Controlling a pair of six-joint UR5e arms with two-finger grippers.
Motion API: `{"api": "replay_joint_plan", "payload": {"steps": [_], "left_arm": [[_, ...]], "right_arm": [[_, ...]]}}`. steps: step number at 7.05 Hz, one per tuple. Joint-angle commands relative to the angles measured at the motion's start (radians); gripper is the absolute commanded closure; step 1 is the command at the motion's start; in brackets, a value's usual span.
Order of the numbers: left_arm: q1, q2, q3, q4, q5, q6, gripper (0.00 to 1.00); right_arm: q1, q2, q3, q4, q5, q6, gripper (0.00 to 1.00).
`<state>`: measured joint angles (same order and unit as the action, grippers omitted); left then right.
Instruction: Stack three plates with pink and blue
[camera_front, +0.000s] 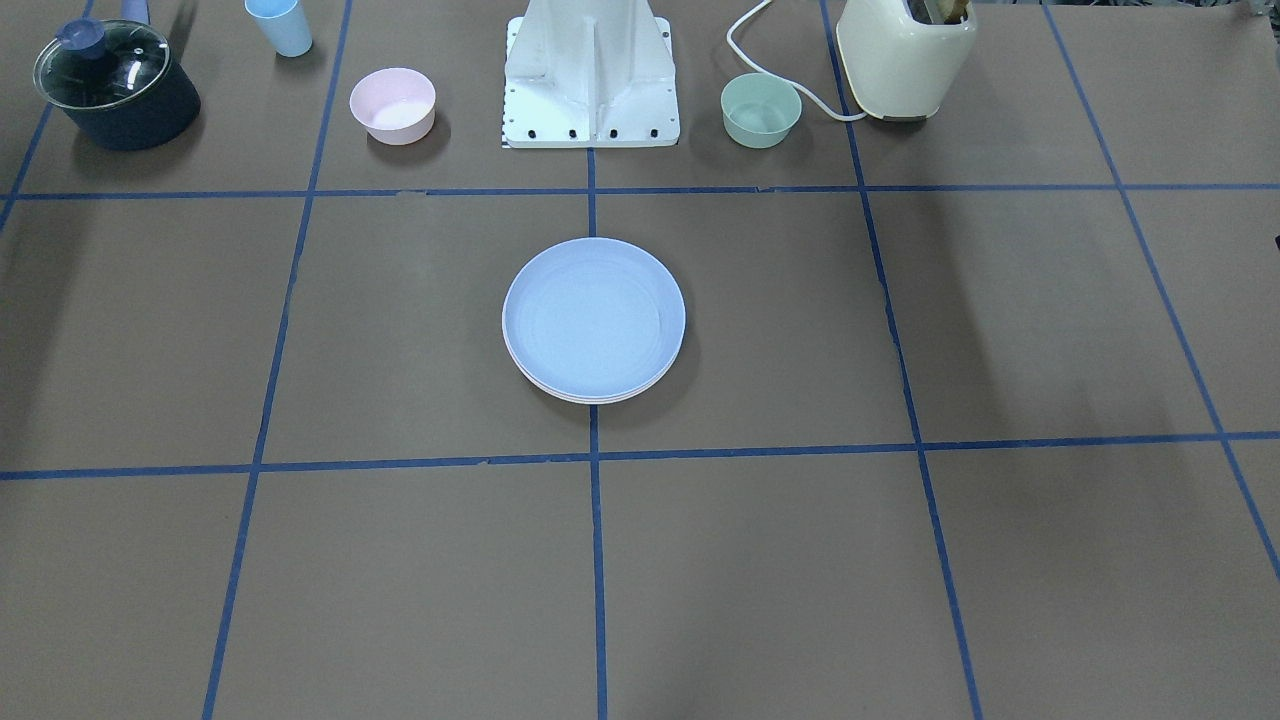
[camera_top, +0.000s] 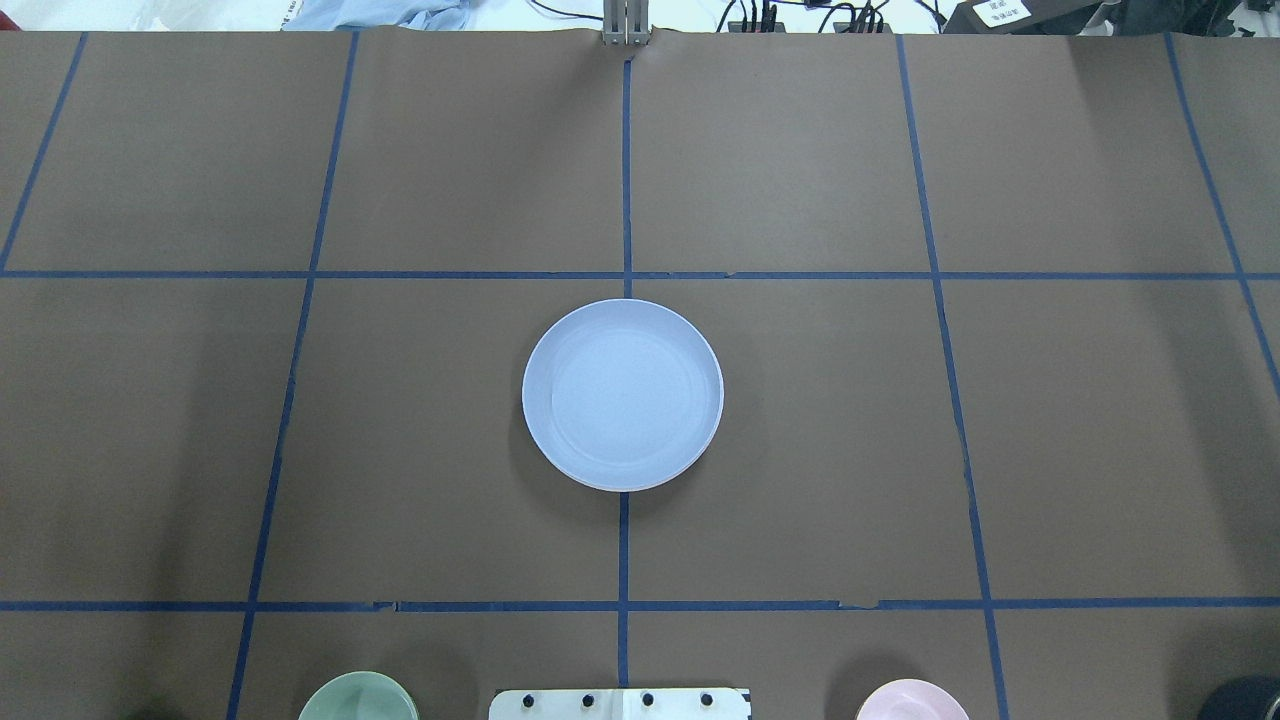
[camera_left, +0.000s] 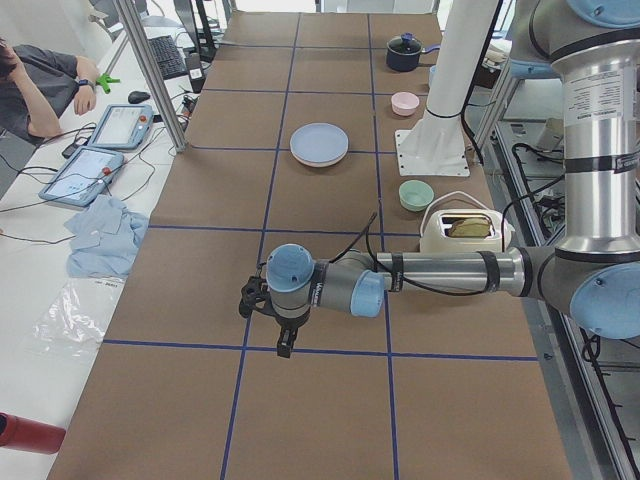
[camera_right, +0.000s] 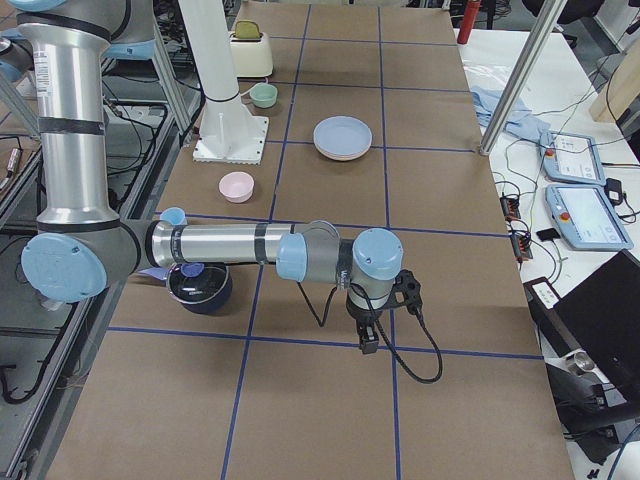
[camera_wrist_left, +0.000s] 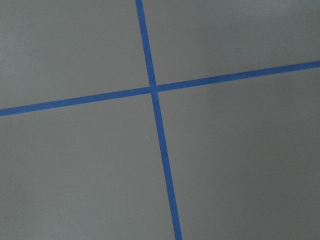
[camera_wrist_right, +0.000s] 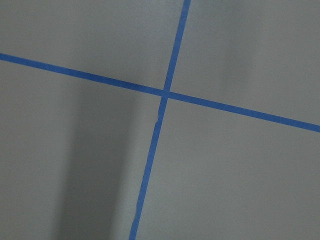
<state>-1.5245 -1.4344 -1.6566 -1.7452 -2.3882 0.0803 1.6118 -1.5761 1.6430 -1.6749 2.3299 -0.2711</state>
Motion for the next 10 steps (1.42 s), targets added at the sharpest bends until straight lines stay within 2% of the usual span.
{"api": "replay_joint_plan", "payload": {"steps": [1,2,6,8,9,10], "left_arm": [[-0.079,-0.006,-0.003,0.099,0.074,0.094,0.0],[-0.117,-0.021,-0.006,0.125,0.087,0.11,0.0],[-0.118,-0.046,-0.023,0.107,0.089,0.107,0.0],[-0.12,-0.043,-0.026,0.104,0.087,0.108,0.0],[-0.12,-0.034,-0.02,0.104,0.083,0.108,0.0],[-0.12,-0.031,-0.026,0.104,0.083,0.108,0.0]], "right_arm": [[0.0,-0.002,0.0,0.001,-0.001,0.0,0.0],[0.0,-0.004,0.0,0.001,-0.001,0.0,0.0],[0.0,-0.004,0.001,0.001,0.0,0.007,0.0],[0.0,-0.01,0.008,0.001,0.003,0.088,0.0],[0.0,-0.015,0.017,0.003,0.003,0.102,0.0],[0.0,-0.018,0.078,0.001,0.002,0.157,0.0]]}}
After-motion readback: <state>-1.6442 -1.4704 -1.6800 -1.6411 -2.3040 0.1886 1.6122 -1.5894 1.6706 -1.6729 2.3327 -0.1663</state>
